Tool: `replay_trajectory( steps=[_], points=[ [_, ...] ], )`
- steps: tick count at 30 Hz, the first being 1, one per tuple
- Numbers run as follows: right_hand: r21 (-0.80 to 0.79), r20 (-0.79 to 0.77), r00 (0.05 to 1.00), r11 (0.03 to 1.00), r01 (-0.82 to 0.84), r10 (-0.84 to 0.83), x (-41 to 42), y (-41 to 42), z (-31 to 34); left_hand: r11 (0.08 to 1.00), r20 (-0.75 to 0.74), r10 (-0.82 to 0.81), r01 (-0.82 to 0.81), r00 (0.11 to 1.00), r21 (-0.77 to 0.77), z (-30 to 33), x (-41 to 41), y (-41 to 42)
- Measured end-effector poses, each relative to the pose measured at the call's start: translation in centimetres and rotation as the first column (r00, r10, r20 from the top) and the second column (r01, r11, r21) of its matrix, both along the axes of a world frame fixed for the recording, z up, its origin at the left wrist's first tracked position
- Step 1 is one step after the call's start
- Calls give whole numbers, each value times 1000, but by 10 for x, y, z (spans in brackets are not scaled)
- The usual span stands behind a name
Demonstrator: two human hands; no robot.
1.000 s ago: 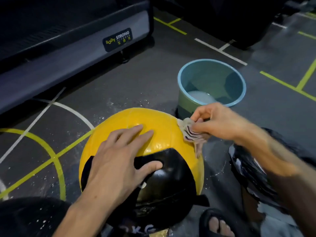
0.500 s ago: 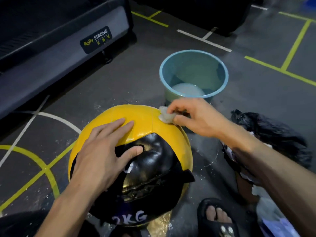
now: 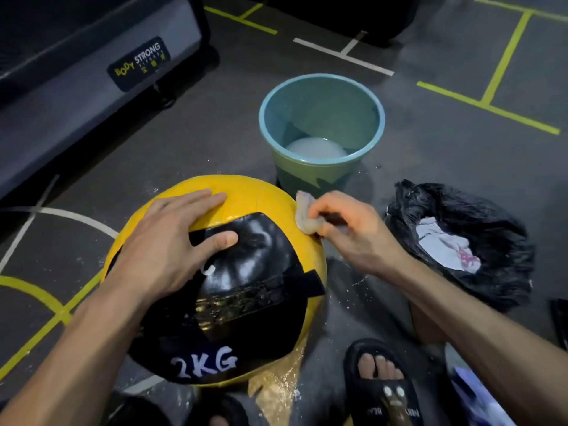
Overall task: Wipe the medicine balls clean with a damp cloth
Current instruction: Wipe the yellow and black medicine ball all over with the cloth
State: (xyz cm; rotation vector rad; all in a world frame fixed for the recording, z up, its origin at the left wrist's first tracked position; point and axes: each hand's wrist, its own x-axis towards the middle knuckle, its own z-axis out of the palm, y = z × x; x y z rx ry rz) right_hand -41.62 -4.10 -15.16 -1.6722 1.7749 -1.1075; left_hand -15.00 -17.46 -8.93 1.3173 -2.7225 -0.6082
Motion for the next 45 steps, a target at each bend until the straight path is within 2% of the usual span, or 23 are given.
replay_trajectory(
  steps=[5, 6, 8, 10, 12, 14, 15, 17, 19, 21, 24, 28, 31, 34, 39, 42, 45],
  points=[
    [81, -17, 980, 977, -195, 197, 4, 70, -7, 997, 21, -74, 74, 997, -2, -7, -11, -22],
    [97, -7, 982, 977, -188, 190, -2, 72, -8, 996, 25, -87, 87, 996, 4, -8, -15, -28],
    [80, 76, 997, 997, -21, 15, -16, 64, -8, 995, 29, -99, 99, 995, 22, -8, -24, -41],
    [56, 170, 964, 979, 197, -204, -27, 42, -10, 991, 26, -123, 122, 992, 49, -3, -34, -50],
    [40, 216, 940, 965, 260, -263, -23, 19, -14, 989, 29, -141, 139, 990, 59, 2, -43, -54],
    [49, 242, 945, 976, 213, -219, -10, 3, -20, 991, 52, -127, 124, 991, 57, 8, -49, -58],
    [58, 256, 945, 979, 195, -203, -5, 0, -22, 993, 76, -120, 119, 990, 20, 12, -49, -59],
    [66, 311, 931, 981, 180, -192, -1, -1, -23, 975, 144, -123, 147, 982, -165, 22, -49, -53],
    [70, 336, 925, 984, 166, -180, -1, -2, -23, 943, 102, -126, 151, 987, -297, 36, -41, -34],
    [75, 329, 927, 984, 163, -179, -1, -6, -23, 956, 28, -140, 143, 990, -256, 47, -23, -6],
    [50, 309, 936, 986, 161, -169, 8, -22, -18, 965, 91, -156, 172, 984, -200, 43, 15, 27],
    [28, 290, 949, 992, 121, -124, 24, -49, -3, 976, 123, -8, 34, 992, -214, 24, 42, 50],
    [26, 243, 966, 996, 82, -86, 28, -65, 1, 967, 56, 66, -49, 996, -250, 12, 47, 57],
    [11, 221, 971, 996, 88, -89, 29, -61, -1, 973, 17, 97, -91, 995, -211, 12, 42, 48],
    [26, 273, 953, 991, 130, -132, 45, -11, -21, 993, 63, 9, -1, 998, -114, 15, 24, 3],
    [0, 199, 977, 997, 78, -77, 51, 11, -26, 995, 91, -50, 58, 995, -87, 18, 10, -18],
    [29, 264, 950, 986, 165, -167, 31, -5, -21, 993, 111, -87, 95, 990, -66, 24, -6, -40]
  ],
)
